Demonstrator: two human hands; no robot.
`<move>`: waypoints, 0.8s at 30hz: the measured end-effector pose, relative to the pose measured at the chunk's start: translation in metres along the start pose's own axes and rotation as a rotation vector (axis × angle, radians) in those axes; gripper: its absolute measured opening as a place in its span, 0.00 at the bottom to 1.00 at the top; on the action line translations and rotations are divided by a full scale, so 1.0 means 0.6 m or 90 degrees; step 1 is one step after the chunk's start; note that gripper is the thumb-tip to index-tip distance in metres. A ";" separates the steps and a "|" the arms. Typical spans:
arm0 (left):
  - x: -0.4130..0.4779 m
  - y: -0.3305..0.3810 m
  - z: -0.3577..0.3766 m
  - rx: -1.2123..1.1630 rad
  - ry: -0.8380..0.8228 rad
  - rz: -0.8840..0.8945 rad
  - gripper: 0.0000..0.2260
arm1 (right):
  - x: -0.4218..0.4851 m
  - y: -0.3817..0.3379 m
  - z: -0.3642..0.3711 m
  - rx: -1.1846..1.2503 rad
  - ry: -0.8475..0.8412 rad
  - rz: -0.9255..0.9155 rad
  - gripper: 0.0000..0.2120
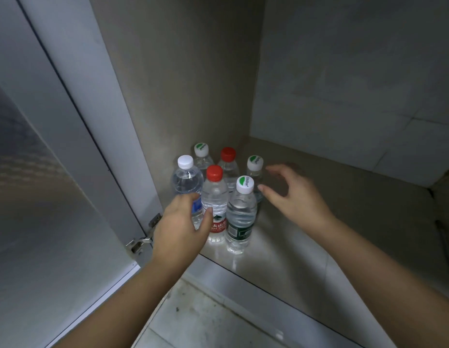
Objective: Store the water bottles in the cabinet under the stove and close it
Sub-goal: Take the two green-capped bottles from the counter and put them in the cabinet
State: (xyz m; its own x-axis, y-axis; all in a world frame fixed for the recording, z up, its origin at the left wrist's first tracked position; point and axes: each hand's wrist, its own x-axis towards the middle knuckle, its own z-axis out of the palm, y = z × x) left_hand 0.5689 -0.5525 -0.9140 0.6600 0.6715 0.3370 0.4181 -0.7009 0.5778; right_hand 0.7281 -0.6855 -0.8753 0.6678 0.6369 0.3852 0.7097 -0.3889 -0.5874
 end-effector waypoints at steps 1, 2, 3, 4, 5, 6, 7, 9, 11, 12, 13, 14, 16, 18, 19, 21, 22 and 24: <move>0.003 0.004 -0.010 0.026 0.004 0.029 0.15 | 0.005 -0.006 -0.008 -0.041 0.004 -0.021 0.17; 0.006 0.007 -0.021 0.050 0.009 0.059 0.14 | 0.009 -0.015 -0.012 -0.080 -0.002 -0.039 0.17; 0.011 0.011 -0.033 0.077 0.016 0.091 0.14 | 0.013 -0.025 -0.013 -0.118 -0.013 -0.056 0.17; 0.017 0.016 -0.046 0.103 0.023 0.118 0.14 | 0.015 -0.036 -0.014 -0.153 -0.020 -0.069 0.17; 0.023 0.022 -0.060 0.123 0.027 0.138 0.15 | 0.014 -0.047 -0.014 -0.179 -0.021 -0.079 0.16; 0.029 0.028 -0.074 0.135 0.028 0.150 0.17 | 0.011 -0.058 -0.013 -0.197 -0.018 -0.087 0.15; 0.033 0.032 -0.088 0.142 0.025 0.157 0.18 | 0.007 -0.068 -0.012 -0.211 -0.014 -0.094 0.14; 0.035 0.037 -0.115 0.153 0.013 0.167 0.19 | 0.000 -0.083 -0.011 -0.228 -0.013 -0.098 0.13; 0.027 0.035 -0.141 0.171 0.005 0.183 0.19 | -0.005 -0.098 -0.012 -0.218 -0.026 -0.090 0.12; 0.022 0.034 -0.154 0.178 0.000 0.192 0.19 | -0.005 -0.109 -0.014 -0.211 -0.030 -0.089 0.12; 0.018 0.033 -0.167 0.185 -0.005 0.201 0.19 | -0.004 -0.118 -0.017 -0.210 -0.027 -0.094 0.12; 0.016 0.032 -0.180 0.191 -0.008 0.210 0.18 | -0.003 -0.129 -0.019 -0.214 -0.021 -0.103 0.12; 0.015 0.034 -0.206 0.185 -0.017 0.206 0.17 | 0.001 -0.155 -0.024 -0.222 -0.024 -0.116 0.14; 0.014 0.046 -0.237 0.165 -0.031 0.168 0.17 | 0.001 -0.192 -0.028 -0.210 -0.039 -0.101 0.17; 0.012 0.054 -0.255 0.153 -0.040 0.146 0.17 | -0.001 -0.215 -0.029 -0.198 -0.045 -0.084 0.17; 0.001 0.071 -0.296 0.138 -0.060 0.109 0.17 | -0.015 -0.266 -0.033 -0.190 -0.058 -0.052 0.15; -0.008 0.079 -0.319 0.137 -0.065 0.094 0.17 | -0.023 -0.289 -0.037 -0.193 -0.066 -0.054 0.13; -0.024 0.096 -0.371 0.129 -0.072 0.058 0.16 | -0.037 -0.332 -0.050 -0.186 -0.106 -0.055 0.13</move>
State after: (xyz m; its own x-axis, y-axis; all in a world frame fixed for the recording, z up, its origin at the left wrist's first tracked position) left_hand 0.4445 -0.5489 -0.7202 0.7618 0.5800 0.2886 0.4629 -0.7990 0.3838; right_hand 0.5788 -0.6421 -0.7451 0.5736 0.7664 0.2892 0.8125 -0.4873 -0.3201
